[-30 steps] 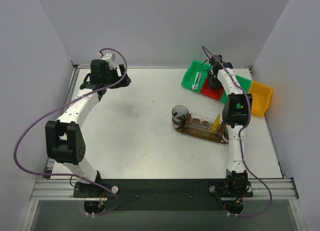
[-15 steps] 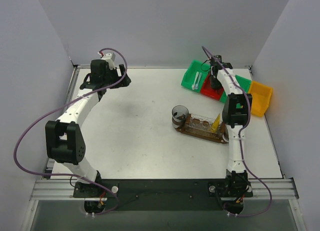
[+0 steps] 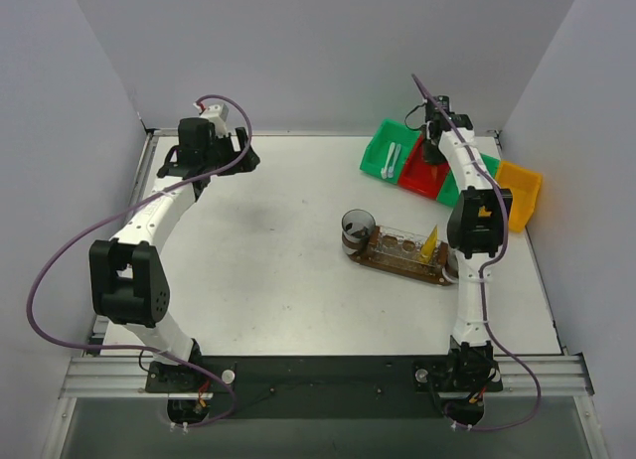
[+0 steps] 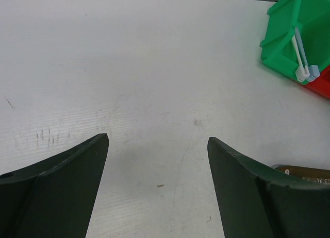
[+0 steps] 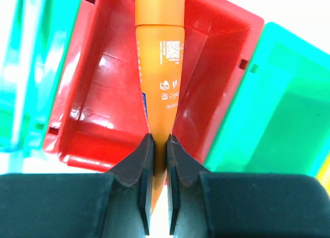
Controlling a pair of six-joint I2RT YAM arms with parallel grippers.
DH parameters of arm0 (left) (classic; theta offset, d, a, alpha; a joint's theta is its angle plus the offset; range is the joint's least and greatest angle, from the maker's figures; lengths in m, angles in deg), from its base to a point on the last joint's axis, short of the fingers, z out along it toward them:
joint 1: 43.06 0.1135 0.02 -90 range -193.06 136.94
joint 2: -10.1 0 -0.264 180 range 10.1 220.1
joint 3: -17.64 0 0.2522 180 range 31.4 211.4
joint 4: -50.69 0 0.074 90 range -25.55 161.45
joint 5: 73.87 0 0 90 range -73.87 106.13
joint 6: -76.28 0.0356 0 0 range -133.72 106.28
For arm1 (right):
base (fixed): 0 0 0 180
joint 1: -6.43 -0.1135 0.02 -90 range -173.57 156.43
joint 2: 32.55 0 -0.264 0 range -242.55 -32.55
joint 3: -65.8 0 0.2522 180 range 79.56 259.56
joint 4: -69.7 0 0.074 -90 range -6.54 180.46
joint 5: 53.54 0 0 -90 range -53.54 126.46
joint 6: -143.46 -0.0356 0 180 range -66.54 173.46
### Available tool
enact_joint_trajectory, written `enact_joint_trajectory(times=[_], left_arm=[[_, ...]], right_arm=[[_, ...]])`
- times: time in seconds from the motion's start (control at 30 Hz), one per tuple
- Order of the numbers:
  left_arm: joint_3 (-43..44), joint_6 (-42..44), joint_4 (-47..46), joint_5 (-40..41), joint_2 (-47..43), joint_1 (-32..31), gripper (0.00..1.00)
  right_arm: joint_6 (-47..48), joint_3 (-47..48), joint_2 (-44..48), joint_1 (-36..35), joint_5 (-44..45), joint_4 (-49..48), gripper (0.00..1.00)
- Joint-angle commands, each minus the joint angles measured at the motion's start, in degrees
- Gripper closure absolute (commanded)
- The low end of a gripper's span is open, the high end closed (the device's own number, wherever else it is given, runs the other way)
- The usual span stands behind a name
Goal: Prepare toiletry sets of a toothbrush and toothpaste on the tray
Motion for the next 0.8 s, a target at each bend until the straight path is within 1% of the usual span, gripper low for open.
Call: enact_joint_trajectory(times=[0.0,0.17,0.27,0.3,0.37,0.47,0.5,0.53,0.6,0.63,0.67,0.7,0.73,0.77], left_arm=[[2.36,1.39,-3.63,-2.05,-3.22,0.45,0.12],[2.27,2.18,-5.56,-4.33,-4.97,0.45,0.12],[2.45,3.67,-7.23,-8.1,-5.94,0.36,0.12],[2.36,4.2,-7.85,-11.07,-6.38,0.36,0.12],[2.36,5.69,-9.08,-14.08,-6.73,0.1,0.12],[2.28,8.23,-10.31,-18.91,-7.35,-0.95,0.12],[1.58,9.2,-10.66,-19.97,-8.04,-2.17,0.12],[1.31,10.17,-10.75,-20.85,-8.31,-2.97,0.12],[0.52,13.69,-9.97,-21.04,-9.28,-5.77,0.13],[-0.18,16.13,-9.44,-20.86,-9.63,-6.83,0.13],[-0.71,16.85,-9.0,-20.08,-9.98,-7.97,0.13],[-1.32,18.6,-9.17,-19.63,-11.03,-9.03,0.13],[-2.72,19.75,-10.56,-19.19,-11.48,-10.87,0.12],[-3.52,20.2,-11.54,-19.02,-11.91,-11.67,0.12]], right_arm=[[-2.3,-0.55,9.1,0.32,-1.69,-0.98,1.0],[-3.53,-1.6,13.31,0.32,-6.25,-1.07,1.0],[-4.58,-2.84,17.18,0.23,-7.58,-1.07,1.0],[-5.11,-3.88,18.4,0.23,-8.63,-1.07,1.0],[-5.9,-4.94,22.18,0.23,-10.73,-0.98,1.0],[-7.22,-8.19,27.37,0.06,-16.97,-0.55,1.0],[-7.83,-9.42,28.6,-0.12,-21.08,-0.11,1.0],[-8.36,-9.95,30.7,-0.2,-22.86,0.59,1.0],[-9.24,-11.1,32.82,-0.73,-26.46,3.23,1.0],[-10.2,-12.32,34.57,-0.82,-30.13,4.28,1.0],[-10.82,-12.94,35.55,-0.99,-32.43,6.38,1.0],[-11.44,-13.73,36.43,-1.26,-34.46,7.45,1.0],[-12.05,-15.48,38.35,-1.87,-38.31,9.37,1.0],[-12.14,-16.45,39.32,-2.48,-39.82,10.35,1.0]])
